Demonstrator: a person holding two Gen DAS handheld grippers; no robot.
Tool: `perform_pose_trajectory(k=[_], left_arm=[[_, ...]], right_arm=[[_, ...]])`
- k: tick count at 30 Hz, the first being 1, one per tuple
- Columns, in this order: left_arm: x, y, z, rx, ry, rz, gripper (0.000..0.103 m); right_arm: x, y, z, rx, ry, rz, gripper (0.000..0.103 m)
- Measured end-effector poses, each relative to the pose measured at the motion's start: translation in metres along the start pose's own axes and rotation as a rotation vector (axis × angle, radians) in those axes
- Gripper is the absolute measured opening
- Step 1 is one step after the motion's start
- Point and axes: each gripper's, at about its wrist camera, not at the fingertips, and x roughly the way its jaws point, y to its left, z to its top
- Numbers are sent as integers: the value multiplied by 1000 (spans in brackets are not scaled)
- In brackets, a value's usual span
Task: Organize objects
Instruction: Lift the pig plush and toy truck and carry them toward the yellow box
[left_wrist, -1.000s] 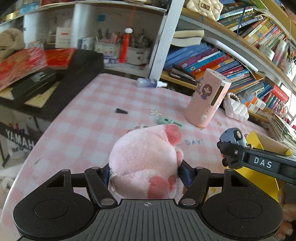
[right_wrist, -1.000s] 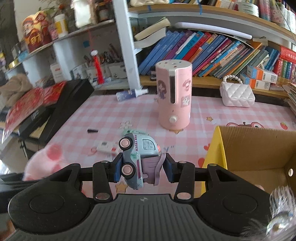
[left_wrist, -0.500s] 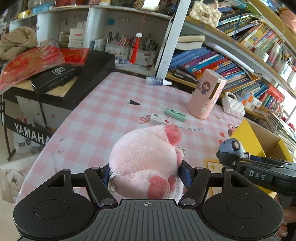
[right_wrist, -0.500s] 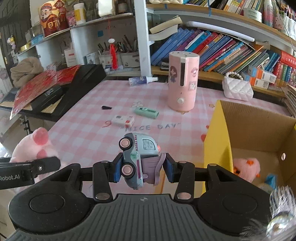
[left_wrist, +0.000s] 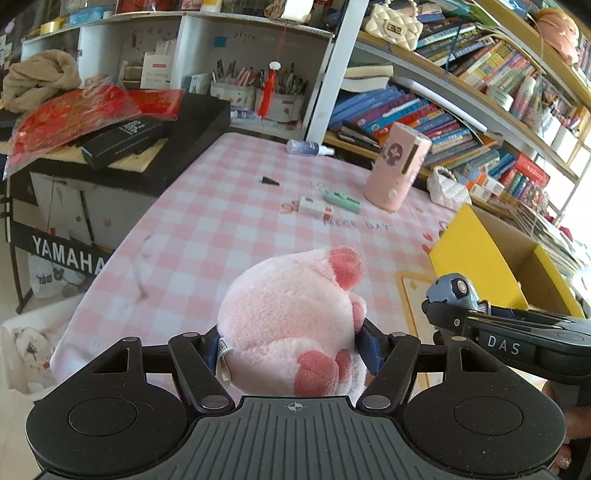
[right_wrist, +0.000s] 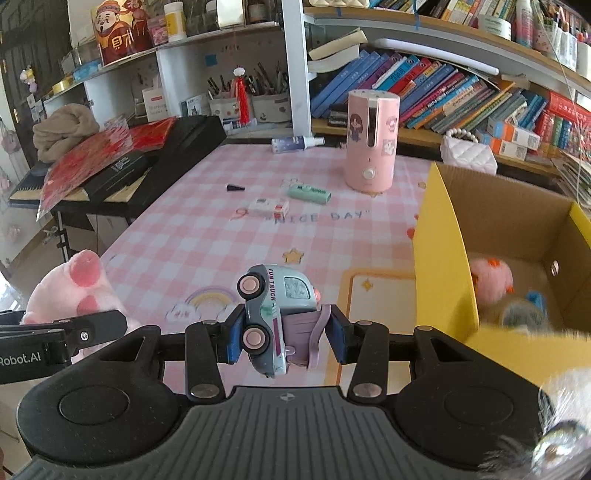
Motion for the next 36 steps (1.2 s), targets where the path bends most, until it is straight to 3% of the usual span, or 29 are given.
perform_pose_trajectory(k=[19,36], left_arm=[[-51,0,-58,77,66,-55,68],[-49,-50,-77,233,125,-210,68]], right_arm=[[-65,20,-80,86,29,-40,42],[-114,-15,-126,246,17,-196,42]])
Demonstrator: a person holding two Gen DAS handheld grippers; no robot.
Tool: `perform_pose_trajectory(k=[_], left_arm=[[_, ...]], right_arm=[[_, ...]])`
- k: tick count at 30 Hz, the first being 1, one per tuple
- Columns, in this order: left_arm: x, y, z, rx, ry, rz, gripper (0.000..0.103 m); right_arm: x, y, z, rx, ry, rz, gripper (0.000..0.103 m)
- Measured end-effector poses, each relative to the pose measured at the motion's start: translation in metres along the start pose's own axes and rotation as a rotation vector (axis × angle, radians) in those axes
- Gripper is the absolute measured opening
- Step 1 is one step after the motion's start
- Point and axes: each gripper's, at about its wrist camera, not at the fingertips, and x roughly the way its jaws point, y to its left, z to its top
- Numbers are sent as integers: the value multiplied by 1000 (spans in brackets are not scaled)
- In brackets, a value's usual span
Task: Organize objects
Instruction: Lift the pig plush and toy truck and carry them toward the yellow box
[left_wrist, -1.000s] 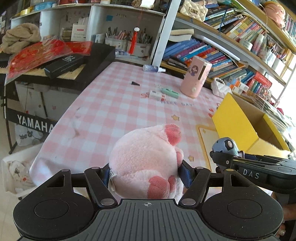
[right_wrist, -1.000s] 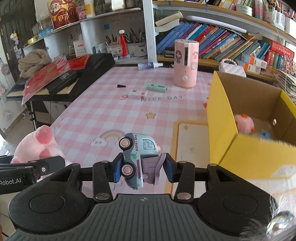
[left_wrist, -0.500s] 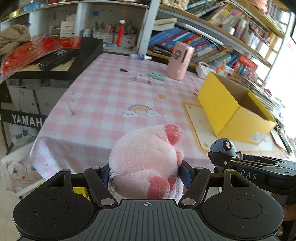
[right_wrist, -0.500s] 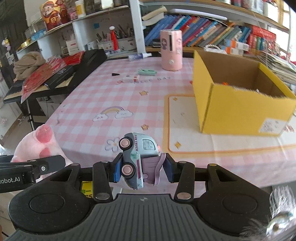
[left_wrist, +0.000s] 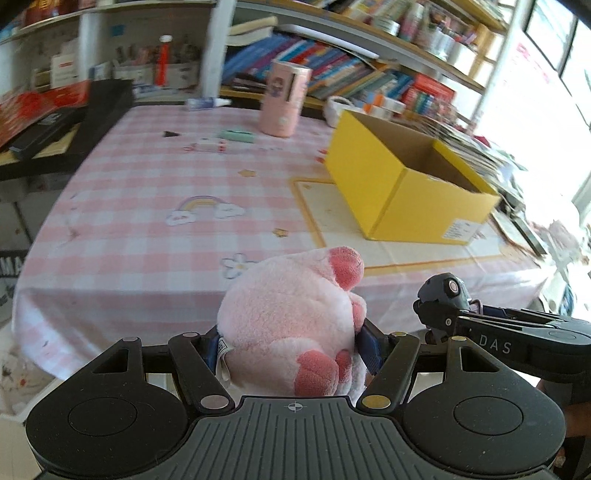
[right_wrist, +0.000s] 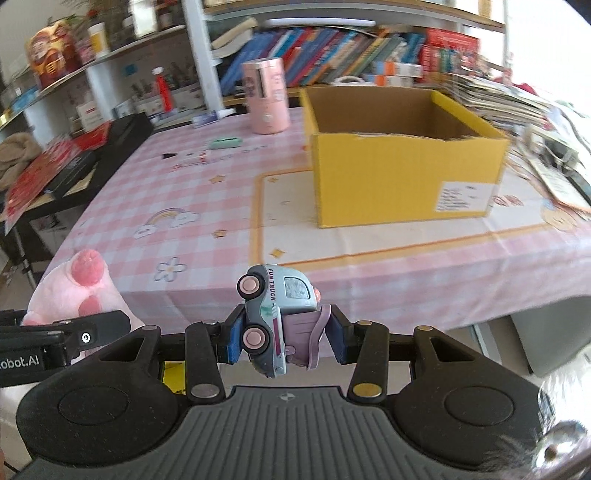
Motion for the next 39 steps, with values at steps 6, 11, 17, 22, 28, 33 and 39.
perform_pose_trajectory(k=[6,11,17,22,28,33,39], left_arm=[[8,-16,5,42,11,-43,68],[18,-31,8,75,27,-75,68],[29,-47,14,96,36,-97,68],[39,-60,19,112,41,-112,68],[50,-73,27,127,41,-121,68],[57,-81,35,132,26,-135,68],[66,-94,49,139,0,-145,68]], right_arm=[[-9,-18,-5,45,-3,-50,42],[-14,-33,-8,77,-3,-86,42],[-16,-51,-8,105,-1,-115,42],[-16,-65,-4,121,-1,-131,42],[-13,-81,3,133,-3,-144,42],[-8,-92,11,138,-5,-155,42],[0,-107,25,144,-10,-159,42]])
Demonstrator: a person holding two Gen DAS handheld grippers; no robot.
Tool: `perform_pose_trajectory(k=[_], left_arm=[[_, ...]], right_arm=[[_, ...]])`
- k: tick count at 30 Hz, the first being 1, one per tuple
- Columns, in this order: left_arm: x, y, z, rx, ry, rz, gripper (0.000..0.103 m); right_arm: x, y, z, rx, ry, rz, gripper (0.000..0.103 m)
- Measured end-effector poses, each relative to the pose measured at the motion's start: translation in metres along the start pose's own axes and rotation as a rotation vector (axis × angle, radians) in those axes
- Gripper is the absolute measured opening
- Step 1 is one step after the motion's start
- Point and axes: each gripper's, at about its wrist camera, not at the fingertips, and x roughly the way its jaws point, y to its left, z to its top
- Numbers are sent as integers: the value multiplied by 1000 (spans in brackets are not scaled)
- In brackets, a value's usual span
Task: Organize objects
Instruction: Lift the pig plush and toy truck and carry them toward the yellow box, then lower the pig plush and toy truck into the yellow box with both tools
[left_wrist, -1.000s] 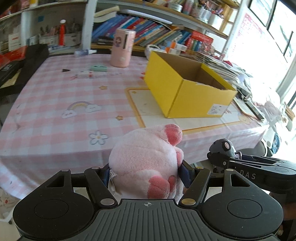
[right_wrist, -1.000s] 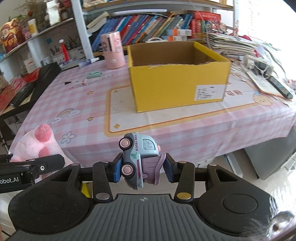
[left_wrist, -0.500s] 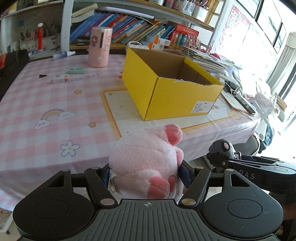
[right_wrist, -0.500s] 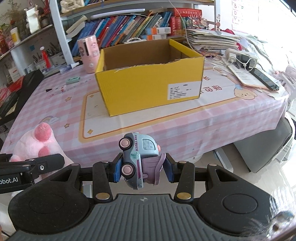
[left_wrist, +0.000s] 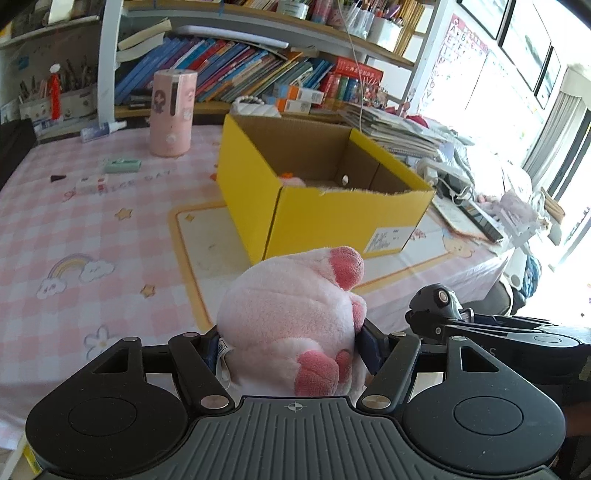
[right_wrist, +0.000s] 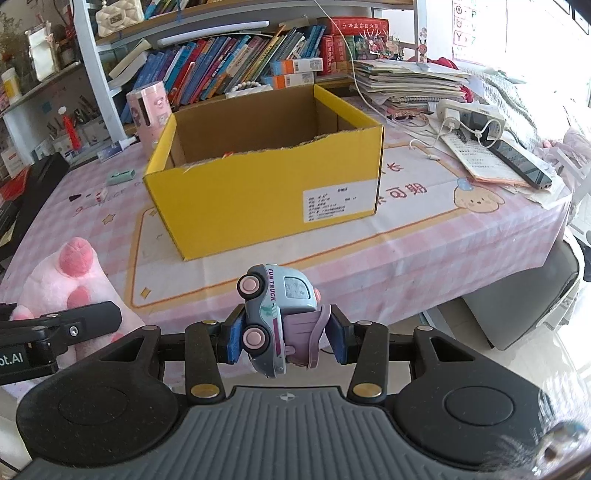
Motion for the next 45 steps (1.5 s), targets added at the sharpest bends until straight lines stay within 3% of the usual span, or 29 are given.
perform_pose_trajectory(k=[6,12,18,31,45], left_arm=[[4,-11,23,27,-84,-18,68],[3,-22,56,39,-215,-35,68],[21,-38,86,87,-286,-2,68],[81,-60,110,146,-254,118,69],[134,-55,124,111,-151,219,68]], right_arm=[[6,-10,24,-8,-42,-4,42],[7,-23,67,-31,-166,-3,42],[19,-33,112,-87,-242,26,42],[82,-49,161,-175,-196,109,42],[142,-49,191,-256,-116,189,42]])
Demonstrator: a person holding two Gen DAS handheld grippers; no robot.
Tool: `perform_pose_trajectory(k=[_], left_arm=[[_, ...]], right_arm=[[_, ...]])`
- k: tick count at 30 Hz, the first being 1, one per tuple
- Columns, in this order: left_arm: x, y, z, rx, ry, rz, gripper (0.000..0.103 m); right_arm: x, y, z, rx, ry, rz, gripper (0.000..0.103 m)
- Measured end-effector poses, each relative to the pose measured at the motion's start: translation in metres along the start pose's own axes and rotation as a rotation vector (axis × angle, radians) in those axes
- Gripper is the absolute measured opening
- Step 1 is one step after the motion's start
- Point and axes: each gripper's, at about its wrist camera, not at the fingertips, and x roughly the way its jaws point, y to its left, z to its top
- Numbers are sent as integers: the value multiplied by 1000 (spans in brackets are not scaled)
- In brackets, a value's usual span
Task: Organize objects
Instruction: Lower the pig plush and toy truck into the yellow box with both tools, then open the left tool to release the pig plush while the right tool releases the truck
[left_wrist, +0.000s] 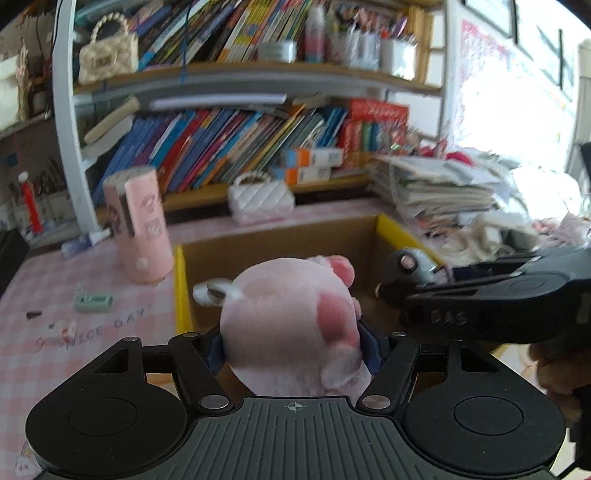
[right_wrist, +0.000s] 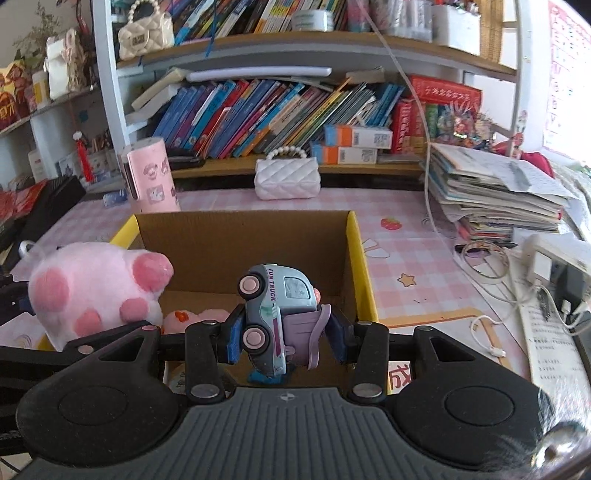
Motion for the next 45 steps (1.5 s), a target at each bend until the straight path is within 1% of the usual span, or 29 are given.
perform_pose_trajectory(k=[4,6,11,15,20,25,33,45], left_arm=[[15,4,-4,-25,66,34,68],[16,2,-5,4,64,45,68],[23,-2,-4,37,79,55,69],[28,-5,-4,59,81,69,72],[34,-7,-2,68,89,77,73],[35,-10,-3,97,87,91,76],[31,-15,-6,146,84,118,82],[22,-15,-9,141,73,107,84]], right_arm=[[13,0,3,-34,17,20,42],[18,1,4,-49,27,30,42],[32,1,5,-75,63,52,42],[40,3,5,-105,87,66,42],[44,6,9,-141,107,94,42],[50,11,7,-209,129,109,42],[58,13,8,-242,188,131,42],[61,17,7,-266,221,129,42]])
